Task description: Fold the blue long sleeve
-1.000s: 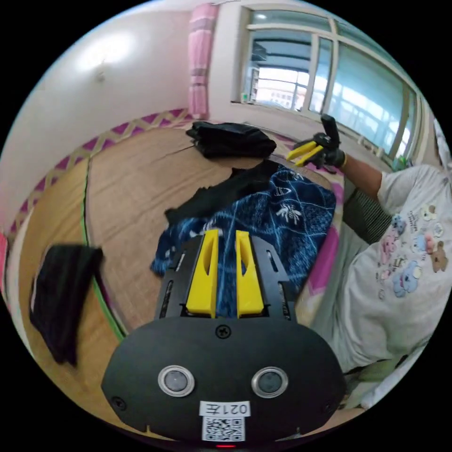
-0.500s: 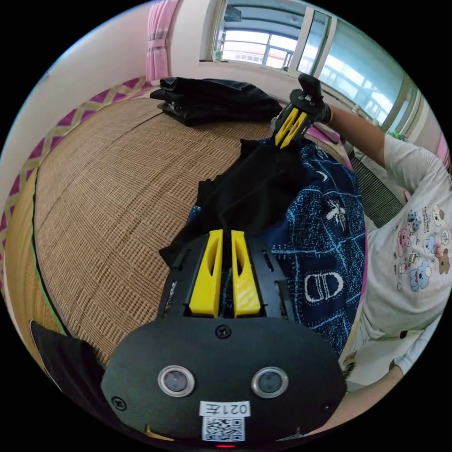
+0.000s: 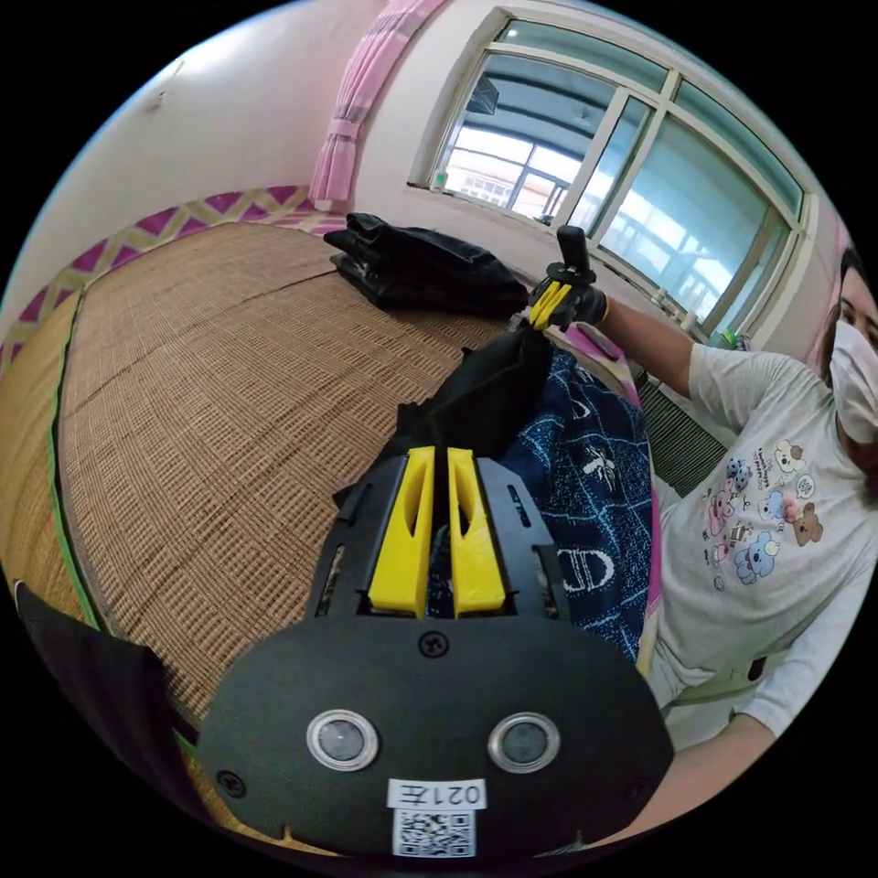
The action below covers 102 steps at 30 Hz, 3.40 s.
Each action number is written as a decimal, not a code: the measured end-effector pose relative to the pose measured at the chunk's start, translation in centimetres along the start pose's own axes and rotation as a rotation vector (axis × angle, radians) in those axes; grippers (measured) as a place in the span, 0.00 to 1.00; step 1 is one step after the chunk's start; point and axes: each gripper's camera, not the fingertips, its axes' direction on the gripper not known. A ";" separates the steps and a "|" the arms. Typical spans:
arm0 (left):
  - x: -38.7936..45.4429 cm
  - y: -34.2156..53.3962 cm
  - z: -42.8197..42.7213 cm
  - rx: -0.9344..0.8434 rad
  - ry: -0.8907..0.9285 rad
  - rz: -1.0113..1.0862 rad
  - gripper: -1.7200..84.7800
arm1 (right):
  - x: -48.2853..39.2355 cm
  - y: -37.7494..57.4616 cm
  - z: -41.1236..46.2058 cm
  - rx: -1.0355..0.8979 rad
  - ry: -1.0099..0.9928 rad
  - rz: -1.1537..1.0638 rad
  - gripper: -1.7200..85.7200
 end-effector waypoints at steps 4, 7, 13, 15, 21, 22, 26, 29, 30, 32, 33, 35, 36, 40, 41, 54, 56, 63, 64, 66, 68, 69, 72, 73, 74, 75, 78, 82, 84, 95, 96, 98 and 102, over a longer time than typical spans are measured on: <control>-0.5 -0.1 0.6 -0.030 -0.082 -0.011 0.01 | 1.5 0.9 -0.8 0.022 0.019 0.046 0.01; -1.8 -0.2 1.3 -0.025 -0.083 -0.074 0.01 | 2.5 0.9 0.0 -0.008 0.063 0.074 0.01; -3.5 1.2 2.2 -0.073 -0.086 -0.170 0.01 | 2.8 0.7 3.3 -0.175 0.200 0.114 0.06; -3.3 2.0 0.4 -0.005 -0.119 -0.182 0.02 | 1.8 1.4 1.4 -0.153 0.271 0.115 0.10; -4.0 4.7 -0.8 0.044 -0.142 -0.287 0.08 | 0.6 3.8 -1.1 -0.048 0.218 0.135 0.11; -4.1 4.9 -0.3 0.029 -0.131 -0.298 0.09 | 0.7 4.0 -1.1 -0.043 0.210 0.141 0.11; -4.3 5.6 0.7 0.027 -0.119 -0.358 0.10 | 2.0 5.4 -0.8 -0.051 0.209 0.205 0.11; -3.8 6.0 1.9 -0.020 -0.129 -0.357 0.05 | 3.6 6.6 -1.4 0.011 0.175 0.301 0.11; -3.7 6.0 2.0 -0.020 -0.131 -0.354 0.04 | 4.5 6.9 -1.0 0.010 0.132 0.352 0.11; -3.1 6.1 1.6 -0.012 -0.146 -0.343 0.01 | 5.4 7.2 -0.1 -0.035 0.133 0.410 0.09; -2.9 6.1 1.4 -0.008 -0.152 -0.339 0.01 | 5.5 7.3 -0.4 -0.025 0.153 0.429 0.06; -2.0 6.5 0.3 0.038 -0.166 -0.323 0.01 | 5.7 7.8 -2.2 0.033 0.142 0.447 0.04; -1.8 6.7 0.0 0.050 -0.165 -0.321 0.01 | 5.9 8.4 -3.6 0.105 0.124 0.464 0.03; -1.7 8.2 1.7 -0.026 -0.194 -0.354 0.01 | 7.6 9.8 -2.6 0.050 0.109 0.537 0.03; -1.7 8.5 1.5 -0.009 -0.177 -0.379 0.01 | 8.0 10.3 -1.8 0.030 0.104 0.557 0.03; 11.9 12.9 0.0 -0.108 -0.081 -0.229 0.01 | -9.2 12.2 -2.4 0.017 0.060 0.253 0.04; 15.0 15.3 1.1 -0.177 -0.145 -0.230 0.01 | -11.6 13.7 -2.2 0.008 0.055 0.232 0.03; 17.5 21.7 -2.0 -0.011 -0.279 -0.361 0.01 | -13.8 20.7 -2.1 0.016 0.136 0.361 0.02; 17.9 22.8 -3.4 0.035 -0.307 -0.402 0.01 | -14.0 21.0 -2.7 0.026 0.165 0.365 0.02; 19.6 24.0 -5.7 0.147 -0.329 -0.422 0.01 | -14.5 22.2 -5.3 0.127 0.261 0.397 0.04; 23.5 23.6 -6.5 0.242 -0.246 -0.362 0.01 | -13.1 22.9 -6.6 0.196 0.229 0.456 0.06; 24.7 23.1 -6.0 0.237 -0.221 -0.339 0.01 | -11.5 23.1 -7.1 0.228 0.191 0.497 0.09; 30.9 20.1 -1.8 0.189 -0.154 -0.267 0.02 | -6.1 23.2 -7.4 0.286 0.112 0.636 0.12; 33.3 18.9 0.1 0.174 -0.127 -0.248 0.04 | -5.0 23.2 -7.3 0.293 0.089 0.659 0.12; 35.4 17.9 2.0 0.168 -0.103 -0.232 0.05 | -2.9 23.0 -7.1 0.292 0.054 0.695 0.12; 36.4 17.5 2.9 0.166 -0.091 -0.222 0.06 | -1.1 22.9 -7.0 0.287 0.030 0.730 0.13; 39.1 15.9 6.5 0.168 -0.056 -0.239 0.07 | 1.2 21.9 -7.1 0.257 0.043 0.740 0.13; 37.0 16.5 11.0 0.174 0.363 -0.551 0.10 | 1.8 20.8 -7.0 0.206 0.080 0.717 0.13; 36.1 17.4 13.0 0.165 0.477 -0.685 0.12 | 2.2 20.4 -6.6 0.190 0.061 0.707 0.13; 34.3 20.6 15.2 0.363 0.601 -1.105 0.15 | 6.7 18.0 -4.2 0.145 -0.031 0.726 0.15; 34.3 20.7 15.1 0.372 0.607 -1.114 0.16 | 7.1 17.5 -3.7 0.134 -0.044 0.721 0.15; 34.4 21.0 14.8 0.408 0.616 -1.138 0.16 | 7.7 16.7 -2.8 0.119 -0.051 0.720 0.15; 34.4 21.1 14.8 0.416 0.641 -1.145 0.15 | 8.8 15.1 -1.3 0.097 -0.110 0.697 0.14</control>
